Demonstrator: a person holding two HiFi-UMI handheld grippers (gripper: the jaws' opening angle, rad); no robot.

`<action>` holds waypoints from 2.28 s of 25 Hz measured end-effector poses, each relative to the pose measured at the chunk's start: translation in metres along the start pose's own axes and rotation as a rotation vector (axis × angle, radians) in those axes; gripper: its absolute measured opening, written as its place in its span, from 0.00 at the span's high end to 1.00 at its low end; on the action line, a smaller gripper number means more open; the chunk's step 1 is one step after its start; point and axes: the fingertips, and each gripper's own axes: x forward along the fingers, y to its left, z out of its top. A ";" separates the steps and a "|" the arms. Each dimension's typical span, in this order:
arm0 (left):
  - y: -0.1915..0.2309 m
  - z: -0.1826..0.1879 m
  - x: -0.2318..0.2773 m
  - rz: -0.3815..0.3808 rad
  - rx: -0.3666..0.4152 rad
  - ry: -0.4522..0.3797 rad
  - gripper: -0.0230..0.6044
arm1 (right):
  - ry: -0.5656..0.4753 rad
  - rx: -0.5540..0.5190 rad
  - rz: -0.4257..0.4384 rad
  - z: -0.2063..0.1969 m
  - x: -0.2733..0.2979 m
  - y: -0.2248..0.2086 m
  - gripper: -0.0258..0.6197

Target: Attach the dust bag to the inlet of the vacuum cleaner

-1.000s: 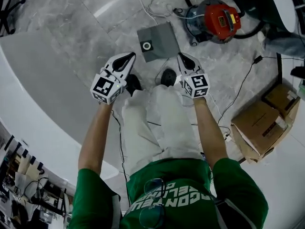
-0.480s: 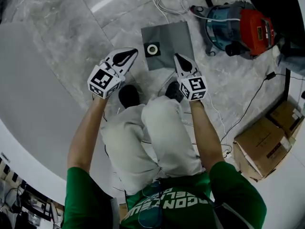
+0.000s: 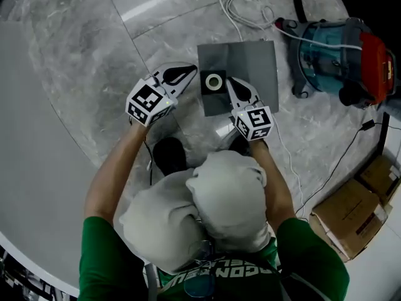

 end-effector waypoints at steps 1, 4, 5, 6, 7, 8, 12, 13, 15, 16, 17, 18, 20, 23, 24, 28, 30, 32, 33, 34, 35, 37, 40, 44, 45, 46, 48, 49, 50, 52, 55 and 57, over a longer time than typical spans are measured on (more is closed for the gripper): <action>0.002 -0.009 0.005 0.000 -0.003 0.001 0.96 | 0.003 -0.007 0.005 -0.005 0.006 0.001 0.95; 0.005 -0.030 0.015 -0.001 -0.006 0.002 0.96 | 0.005 0.003 0.020 -0.018 0.019 0.007 0.95; 0.005 -0.036 0.018 0.001 -0.005 0.004 0.96 | 0.005 0.010 0.026 -0.022 0.022 0.009 0.95; 0.005 -0.042 0.021 0.002 -0.006 0.006 0.96 | 0.006 0.012 0.032 -0.026 0.023 0.012 0.95; 0.004 -0.047 0.023 0.002 -0.009 0.007 0.96 | 0.009 0.006 0.037 -0.029 0.024 0.016 0.95; 0.003 -0.053 0.025 0.000 -0.013 0.009 0.96 | 0.012 -0.005 0.040 -0.033 0.025 0.019 0.95; 0.002 -0.072 0.032 -0.006 -0.016 0.032 0.96 | 0.032 -0.075 0.052 -0.049 0.027 0.031 0.95; 0.003 -0.076 0.033 -0.006 -0.019 0.038 0.96 | 0.037 -0.094 0.056 -0.053 0.027 0.033 0.95; 0.004 -0.083 0.035 -0.004 -0.030 0.052 0.96 | 0.052 -0.143 0.063 -0.061 0.028 0.040 0.95; 0.004 -0.086 0.035 -0.002 -0.035 0.058 0.96 | 0.061 -0.169 0.065 -0.065 0.029 0.043 0.95; 0.004 -0.089 0.036 0.000 -0.037 0.064 0.96 | 0.070 -0.193 0.067 -0.069 0.030 0.046 0.94; 0.004 -0.090 0.036 0.001 -0.040 0.069 0.96 | 0.078 -0.213 0.070 -0.072 0.031 0.049 0.90; 0.004 -0.090 0.037 0.000 -0.043 0.072 0.96 | 0.095 -0.257 0.071 -0.078 0.034 0.054 0.78; 0.004 -0.089 0.040 -0.006 -0.040 0.077 0.96 | 0.120 -0.364 0.070 -0.090 0.039 0.060 0.72; 0.004 -0.089 0.042 -0.007 -0.038 0.080 0.96 | 0.129 -0.403 0.066 -0.094 0.040 0.062 0.71; 0.004 -0.091 0.045 -0.007 -0.026 0.099 0.96 | 0.178 -0.523 0.008 -0.112 0.051 0.059 0.68; 0.003 -0.092 0.047 -0.009 -0.017 0.108 0.96 | 0.173 -0.529 -0.012 -0.113 0.053 0.056 0.68; 0.002 -0.093 0.049 -0.015 -0.007 0.118 0.96 | 0.145 -0.502 -0.026 -0.107 0.051 0.053 0.69; 0.002 -0.093 0.050 -0.018 -0.002 0.122 0.96 | 0.132 -0.487 -0.031 -0.102 0.049 0.052 0.71; 0.001 -0.093 0.051 -0.021 0.004 0.127 0.96 | 0.120 -0.475 -0.036 -0.098 0.047 0.051 0.72; 0.001 -0.093 0.053 -0.024 0.010 0.132 0.96 | 0.110 -0.467 -0.043 -0.095 0.045 0.049 0.75; -0.001 -0.092 0.058 -0.032 0.025 0.142 0.96 | 0.094 -0.455 -0.061 -0.089 0.040 0.043 0.81; -0.006 -0.086 0.067 -0.046 0.049 0.146 0.96 | 0.070 -0.437 -0.102 -0.082 0.030 0.032 0.83; -0.015 -0.076 0.085 -0.082 0.077 0.145 0.96 | 0.032 -0.417 -0.174 -0.069 0.012 0.013 0.86; -0.020 -0.074 0.090 -0.097 0.087 0.147 0.96 | 0.022 -0.404 -0.192 -0.066 0.007 0.007 0.87; -0.025 -0.072 0.097 -0.114 0.100 0.151 0.96 | 0.015 -0.386 -0.209 -0.063 0.001 0.000 0.87; -0.037 -0.067 0.110 -0.148 0.125 0.161 0.96 | 0.005 -0.335 -0.242 -0.058 -0.010 -0.016 0.87; -0.043 -0.065 0.118 -0.163 0.137 0.167 0.96 | 0.004 -0.304 -0.259 -0.057 -0.015 -0.025 0.88; -0.049 -0.064 0.126 -0.180 0.150 0.174 0.96 | 0.005 -0.275 -0.275 -0.058 -0.019 -0.034 0.88; -0.061 -0.063 0.141 -0.220 0.179 0.191 0.96 | 0.007 -0.238 -0.307 -0.063 -0.027 -0.051 0.88; -0.073 -0.056 0.158 -0.258 0.209 0.197 0.96 | -0.016 -0.219 -0.381 -0.059 -0.044 -0.077 0.89; -0.079 -0.047 0.169 -0.273 0.223 0.196 0.96 | -0.030 -0.202 -0.421 -0.054 -0.055 -0.092 0.89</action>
